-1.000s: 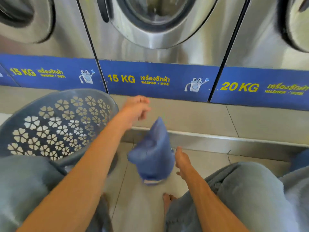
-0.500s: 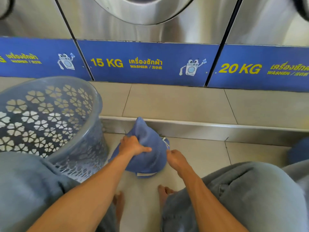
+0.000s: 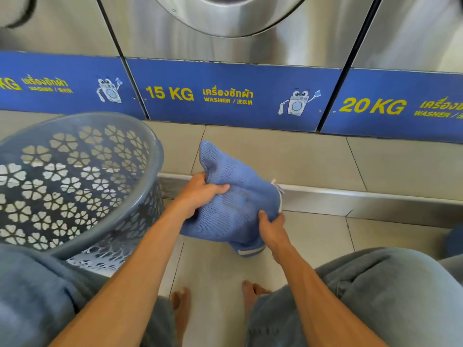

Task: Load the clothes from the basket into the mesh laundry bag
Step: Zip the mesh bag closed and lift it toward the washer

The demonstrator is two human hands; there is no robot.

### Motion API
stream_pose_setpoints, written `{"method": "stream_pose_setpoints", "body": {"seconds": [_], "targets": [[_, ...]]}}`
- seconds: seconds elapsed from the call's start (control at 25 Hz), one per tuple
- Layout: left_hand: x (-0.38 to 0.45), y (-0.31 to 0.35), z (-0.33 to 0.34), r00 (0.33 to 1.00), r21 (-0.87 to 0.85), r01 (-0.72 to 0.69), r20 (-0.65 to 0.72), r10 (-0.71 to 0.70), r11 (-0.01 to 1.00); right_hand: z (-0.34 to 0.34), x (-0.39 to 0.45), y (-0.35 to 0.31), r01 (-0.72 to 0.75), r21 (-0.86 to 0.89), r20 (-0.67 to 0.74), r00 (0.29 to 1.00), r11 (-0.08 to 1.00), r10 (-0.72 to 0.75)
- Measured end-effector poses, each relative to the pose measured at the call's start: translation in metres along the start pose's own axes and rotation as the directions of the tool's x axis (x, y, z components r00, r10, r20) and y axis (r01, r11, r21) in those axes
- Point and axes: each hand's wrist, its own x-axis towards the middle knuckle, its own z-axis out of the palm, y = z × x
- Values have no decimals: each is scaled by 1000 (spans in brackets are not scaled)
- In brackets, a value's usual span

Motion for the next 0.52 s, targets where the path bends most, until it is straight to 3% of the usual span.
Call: {"method": "stream_pose_setpoints", "body": {"seconds": [0.08,0.16,0.2,0.28,0.4,0.52], "targets": [[-2,18,-9,1000,-164,-19,11,21,986,-10,2,-16,-67,342,1,997,937,71],[-1,35,-18,999,-302,-50,-24,45,952,-20,3,-40,-168,483,226,972,859,64],[3,43,-21,998,-354,-62,-50,47,933,-24,6,-54,-163,485,273,962,859,29],[22,59,-26,988,-371,-98,-144,48,923,-30,22,-86,-58,475,176,984,878,-30],[66,82,-40,962,-183,-84,-270,32,979,-48,44,-143,160,361,-69,987,919,-144],[122,98,-51,967,-48,-2,-254,-10,999,-62,76,-191,334,176,-144,939,926,-311]]}}
